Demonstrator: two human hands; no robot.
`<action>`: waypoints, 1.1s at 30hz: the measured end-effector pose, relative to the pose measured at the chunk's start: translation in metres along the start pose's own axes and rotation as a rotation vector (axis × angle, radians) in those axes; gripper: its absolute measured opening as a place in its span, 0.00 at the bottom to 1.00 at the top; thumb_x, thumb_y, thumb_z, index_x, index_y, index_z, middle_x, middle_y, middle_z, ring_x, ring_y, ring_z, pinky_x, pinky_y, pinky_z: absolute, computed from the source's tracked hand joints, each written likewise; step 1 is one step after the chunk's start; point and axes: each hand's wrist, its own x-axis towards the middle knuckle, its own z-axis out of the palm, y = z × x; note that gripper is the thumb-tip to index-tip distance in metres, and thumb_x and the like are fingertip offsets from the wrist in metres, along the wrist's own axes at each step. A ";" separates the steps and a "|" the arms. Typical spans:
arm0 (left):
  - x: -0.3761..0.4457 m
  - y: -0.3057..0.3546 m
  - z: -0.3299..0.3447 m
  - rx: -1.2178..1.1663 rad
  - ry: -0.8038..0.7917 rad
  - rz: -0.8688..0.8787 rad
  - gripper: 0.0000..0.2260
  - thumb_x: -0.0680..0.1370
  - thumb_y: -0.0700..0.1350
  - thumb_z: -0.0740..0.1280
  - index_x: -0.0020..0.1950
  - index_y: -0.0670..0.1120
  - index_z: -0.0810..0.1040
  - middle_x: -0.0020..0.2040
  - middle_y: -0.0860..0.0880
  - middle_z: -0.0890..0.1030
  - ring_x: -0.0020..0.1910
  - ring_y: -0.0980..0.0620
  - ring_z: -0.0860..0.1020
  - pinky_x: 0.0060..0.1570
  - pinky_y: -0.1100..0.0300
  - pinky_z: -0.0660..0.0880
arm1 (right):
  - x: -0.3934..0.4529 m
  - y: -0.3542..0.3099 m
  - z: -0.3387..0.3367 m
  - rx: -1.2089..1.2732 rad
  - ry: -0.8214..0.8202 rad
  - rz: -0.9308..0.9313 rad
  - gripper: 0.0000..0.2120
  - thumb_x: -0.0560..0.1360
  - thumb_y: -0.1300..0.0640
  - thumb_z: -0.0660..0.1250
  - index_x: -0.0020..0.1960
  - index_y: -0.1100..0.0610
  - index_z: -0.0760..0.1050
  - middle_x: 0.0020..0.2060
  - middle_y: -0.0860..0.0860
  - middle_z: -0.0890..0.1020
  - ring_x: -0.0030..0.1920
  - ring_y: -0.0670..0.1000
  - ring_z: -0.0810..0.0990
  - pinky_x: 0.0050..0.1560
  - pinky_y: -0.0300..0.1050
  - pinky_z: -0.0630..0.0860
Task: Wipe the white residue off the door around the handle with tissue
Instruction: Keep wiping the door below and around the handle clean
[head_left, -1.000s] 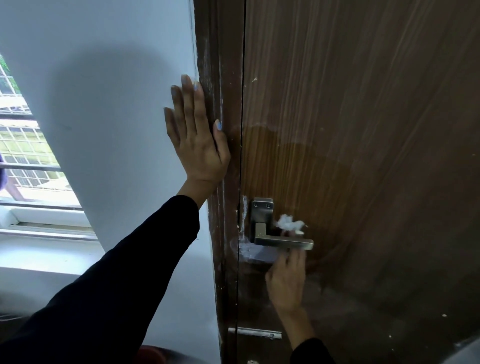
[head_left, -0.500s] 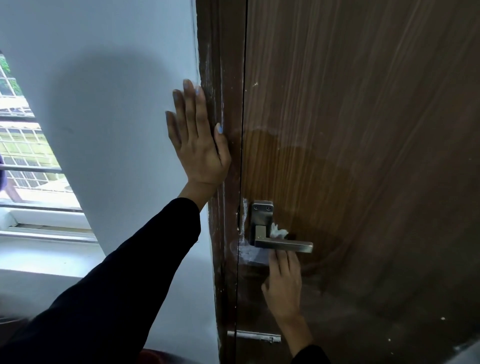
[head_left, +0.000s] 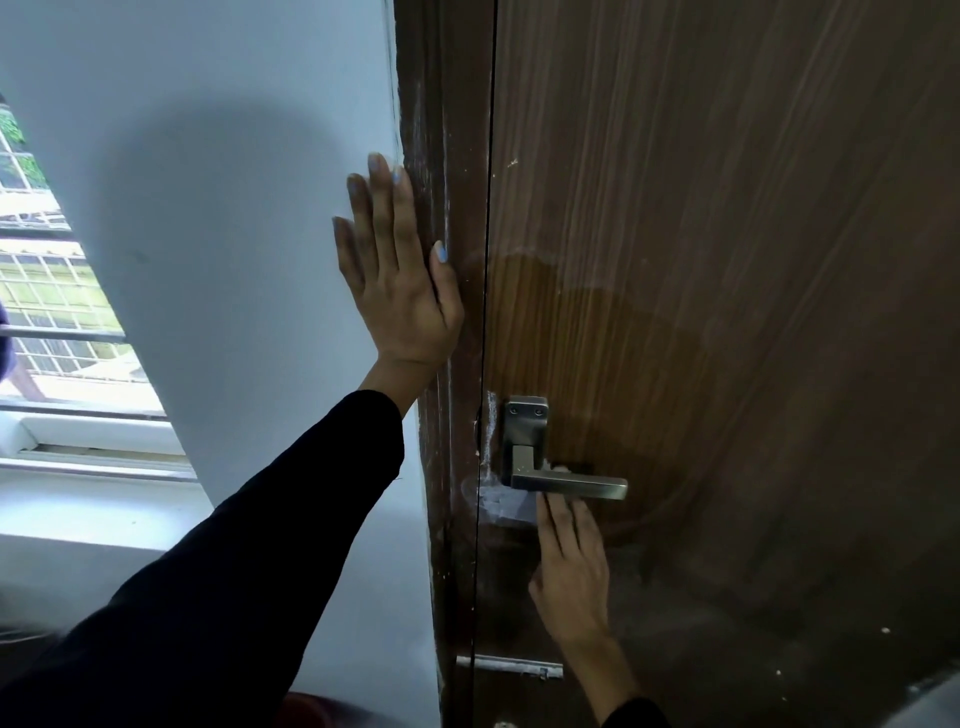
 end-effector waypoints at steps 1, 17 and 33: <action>0.000 0.000 0.000 0.001 -0.002 0.000 0.24 0.79 0.46 0.54 0.73 0.38 0.62 0.73 0.35 0.65 0.74 0.38 0.59 0.74 0.44 0.51 | -0.006 0.004 0.001 -0.013 -0.040 -0.008 0.54 0.45 0.59 0.81 0.68 0.60 0.64 0.66 0.56 0.70 0.65 0.57 0.65 0.62 0.59 0.63; 0.000 0.001 -0.001 -0.005 -0.011 -0.004 0.24 0.79 0.46 0.54 0.72 0.37 0.63 0.72 0.35 0.65 0.73 0.36 0.60 0.73 0.43 0.52 | -0.010 -0.008 0.001 0.112 0.023 0.280 0.48 0.52 0.66 0.79 0.69 0.63 0.64 0.67 0.61 0.70 0.65 0.62 0.69 0.62 0.58 0.65; 0.000 0.001 -0.001 -0.022 0.004 -0.008 0.24 0.79 0.46 0.54 0.73 0.38 0.62 0.73 0.35 0.65 0.74 0.37 0.60 0.73 0.43 0.52 | -0.025 -0.026 0.018 0.430 0.066 0.366 0.46 0.62 0.69 0.74 0.74 0.59 0.55 0.71 0.63 0.60 0.67 0.61 0.67 0.62 0.55 0.72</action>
